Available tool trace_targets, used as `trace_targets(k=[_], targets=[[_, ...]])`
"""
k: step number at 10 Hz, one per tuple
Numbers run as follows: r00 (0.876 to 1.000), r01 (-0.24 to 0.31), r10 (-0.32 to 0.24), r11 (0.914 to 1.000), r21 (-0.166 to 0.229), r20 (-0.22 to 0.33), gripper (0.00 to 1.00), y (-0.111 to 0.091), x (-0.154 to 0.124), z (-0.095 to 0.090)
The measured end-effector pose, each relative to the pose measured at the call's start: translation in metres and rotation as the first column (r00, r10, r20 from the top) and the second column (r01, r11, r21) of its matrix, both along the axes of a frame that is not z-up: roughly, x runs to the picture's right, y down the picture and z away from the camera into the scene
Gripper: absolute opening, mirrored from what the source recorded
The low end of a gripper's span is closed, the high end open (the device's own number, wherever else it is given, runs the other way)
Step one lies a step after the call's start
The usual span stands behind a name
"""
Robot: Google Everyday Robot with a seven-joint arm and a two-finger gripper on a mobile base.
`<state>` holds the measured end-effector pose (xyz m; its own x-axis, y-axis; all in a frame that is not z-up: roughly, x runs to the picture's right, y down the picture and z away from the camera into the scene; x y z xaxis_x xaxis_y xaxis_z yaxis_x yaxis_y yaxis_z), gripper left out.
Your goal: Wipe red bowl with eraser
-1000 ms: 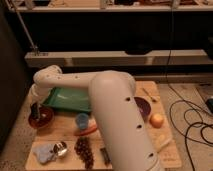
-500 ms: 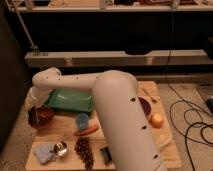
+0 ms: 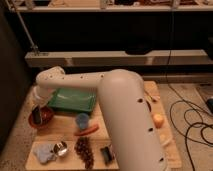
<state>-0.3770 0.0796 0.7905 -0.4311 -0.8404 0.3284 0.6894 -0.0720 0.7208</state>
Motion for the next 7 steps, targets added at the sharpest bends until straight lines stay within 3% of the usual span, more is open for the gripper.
trace_targets(k=[3,7], targets=[[0.998,-0.008,0.009,0.9999,0.009,-0.063,0.0,-0.005,0.027,0.019],[0.995,-0.025,0.026,0.9996,0.013,-0.095,0.0,-0.013,0.022,0.035]])
